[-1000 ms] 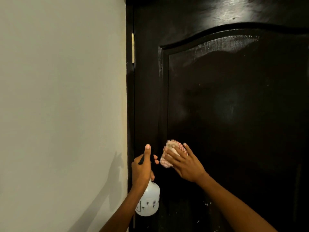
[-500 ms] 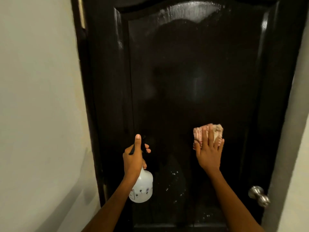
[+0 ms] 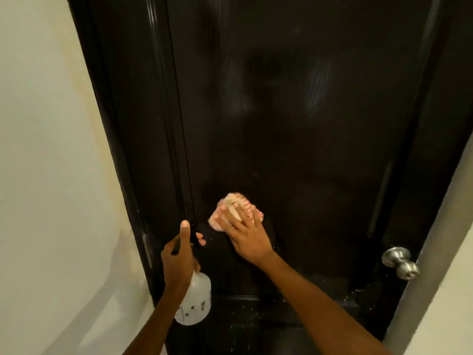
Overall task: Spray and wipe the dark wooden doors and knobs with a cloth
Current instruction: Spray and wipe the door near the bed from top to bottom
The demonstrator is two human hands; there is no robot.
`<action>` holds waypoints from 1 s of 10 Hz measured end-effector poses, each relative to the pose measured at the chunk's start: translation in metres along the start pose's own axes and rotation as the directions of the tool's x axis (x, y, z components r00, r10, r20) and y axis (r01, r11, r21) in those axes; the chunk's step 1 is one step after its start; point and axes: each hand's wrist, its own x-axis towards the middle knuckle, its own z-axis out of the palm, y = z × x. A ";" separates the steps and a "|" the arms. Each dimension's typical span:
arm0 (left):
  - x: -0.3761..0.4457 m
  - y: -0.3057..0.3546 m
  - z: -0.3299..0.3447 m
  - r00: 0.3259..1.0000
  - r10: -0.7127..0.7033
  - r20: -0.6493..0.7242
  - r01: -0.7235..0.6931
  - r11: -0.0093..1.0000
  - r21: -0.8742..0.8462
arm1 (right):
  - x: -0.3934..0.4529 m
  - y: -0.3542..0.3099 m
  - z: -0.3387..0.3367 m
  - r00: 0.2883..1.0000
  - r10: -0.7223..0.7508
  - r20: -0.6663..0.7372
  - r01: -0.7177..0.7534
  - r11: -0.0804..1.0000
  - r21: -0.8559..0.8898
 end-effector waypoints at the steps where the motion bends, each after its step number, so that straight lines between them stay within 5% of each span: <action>1: 0.011 -0.010 0.011 0.997 0.018 -0.081 -0.015 0.999 0.029 | -0.004 0.014 0.013 0.893 -0.375 0.248 0.420 0.893 -0.164; 2: 0.017 -0.017 0.021 0.987 -0.004 -0.159 0.018 0.996 0.088 | 0.010 0.054 -0.017 0.962 -0.266 0.067 0.274 0.934 -0.229; 3: 0.018 -0.014 0.025 0.993 0.071 -0.093 -0.064 0.995 0.080 | 0.037 0.089 -0.062 0.953 0.082 -0.292 -0.149 0.966 -0.213; 4: 0.023 -0.017 0.023 0.983 0.171 -0.073 -0.167 0.985 0.051 | 0.058 0.082 -0.073 0.858 0.305 -0.413 -0.403 0.899 -0.172; 5: 0.033 -0.029 0.014 0.973 0.183 -0.138 -0.175 0.982 0.073 | 0.060 0.035 -0.030 0.879 0.229 -0.419 -0.319 0.934 -0.159; 7: 0.024 -0.117 -0.040 0.947 0.227 -0.229 -0.202 0.971 0.127 | 0.034 -0.048 0.069 0.956 -0.186 -0.225 0.122 0.955 -0.270; 9: 0.013 -0.204 -0.077 0.923 0.315 -0.221 -0.296 0.948 0.117 | -0.028 -0.055 0.142 0.897 -0.440 -0.047 0.380 0.821 -0.426; 10: 0.003 -0.227 -0.077 0.917 0.359 -0.176 -0.350 0.933 0.081 | -0.044 -0.029 0.129 0.943 -0.304 -0.136 0.222 0.877 -0.426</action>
